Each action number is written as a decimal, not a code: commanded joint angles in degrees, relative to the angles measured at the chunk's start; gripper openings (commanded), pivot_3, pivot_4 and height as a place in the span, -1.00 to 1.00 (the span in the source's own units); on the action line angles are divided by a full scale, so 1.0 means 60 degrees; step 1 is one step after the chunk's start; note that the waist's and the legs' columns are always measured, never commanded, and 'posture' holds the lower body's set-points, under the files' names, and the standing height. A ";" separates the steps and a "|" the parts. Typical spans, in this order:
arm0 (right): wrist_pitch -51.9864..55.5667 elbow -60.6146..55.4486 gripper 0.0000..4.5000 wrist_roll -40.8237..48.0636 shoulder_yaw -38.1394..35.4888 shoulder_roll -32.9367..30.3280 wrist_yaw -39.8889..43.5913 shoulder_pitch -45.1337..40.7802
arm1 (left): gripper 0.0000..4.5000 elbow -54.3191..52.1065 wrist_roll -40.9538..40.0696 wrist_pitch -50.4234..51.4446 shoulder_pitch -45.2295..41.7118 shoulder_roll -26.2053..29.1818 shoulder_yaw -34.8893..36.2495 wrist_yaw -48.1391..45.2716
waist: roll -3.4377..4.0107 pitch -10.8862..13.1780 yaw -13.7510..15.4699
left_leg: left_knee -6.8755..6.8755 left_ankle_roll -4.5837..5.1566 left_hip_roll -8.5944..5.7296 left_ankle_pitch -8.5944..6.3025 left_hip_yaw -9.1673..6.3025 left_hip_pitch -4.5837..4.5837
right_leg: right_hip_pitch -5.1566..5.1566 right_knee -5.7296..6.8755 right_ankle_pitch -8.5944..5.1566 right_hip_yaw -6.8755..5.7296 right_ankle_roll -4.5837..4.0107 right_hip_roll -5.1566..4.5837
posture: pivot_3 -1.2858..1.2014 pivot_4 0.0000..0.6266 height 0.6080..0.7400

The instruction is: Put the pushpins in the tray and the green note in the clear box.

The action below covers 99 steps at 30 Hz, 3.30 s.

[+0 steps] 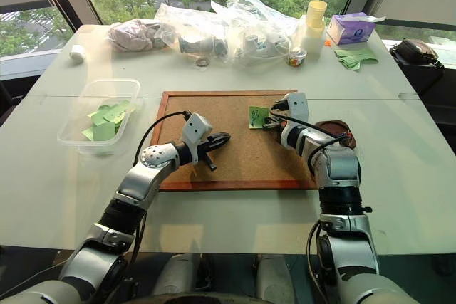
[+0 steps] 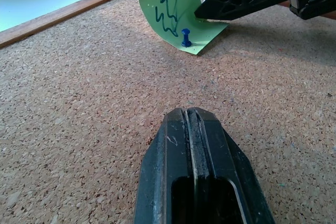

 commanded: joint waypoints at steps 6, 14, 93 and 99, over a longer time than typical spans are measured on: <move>0.0074 -0.0127 -0.96 0.0482 -0.0624 0.0121 -0.0231 -0.0631 | -1.00 0.0335 0.0176 0.0283 0.0328 0.0039 -0.0162 0.0047 | 0.0000 0.0000 -0.0015 | 0.0000 0.0001 0.0000 0.0000 0.0000 0.0000 | 0.0000 0.0000 0.0000 0.0000 0.0000 0.0000 | 0.03 -0.52 1.00; -0.0022 -0.0156 -0.96 0.0255 -0.0267 -0.0059 -0.0131 -0.0592 | -1.00 0.0332 0.0186 0.0267 0.0334 0.0041 -0.0166 0.0052 | 0.0000 0.0000 -0.0019 | 0.0000 0.0001 0.0000 0.0000 -0.0001 0.0000 | -0.0002 0.0001 0.0000 0.0000 0.0000 0.0000 | 0.03 -0.52 1.00; -0.2317 -0.1150 -0.99 -0.0454 -0.1495 -0.1145 -0.0080 0.0923 | -1.00 0.0347 0.0267 0.0223 0.0599 -0.0004 -0.0163 0.0257 | 0.0002 -0.0001 -0.0010 | -0.0005 0.0000 0.0003 0.0000 -0.0002 0.0009 | 0.0004 -0.0002 0.0000 -0.0001 0.0000 -0.0001 | 0.03 -0.52 1.00; -0.1993 -0.1024 -0.99 -0.0385 -0.2374 -0.1800 -0.0261 0.1746 | -1.00 0.0440 0.0276 0.0196 0.0535 0.0004 -0.0183 0.0190 | 0.0010 -0.0006 -0.0012 | -0.0006 0.0002 0.0001 -0.0002 -0.0003 0.0016 | 0.0010 -0.0003 0.0000 0.0001 0.0000 -0.0003 | 0.03 -0.52 1.00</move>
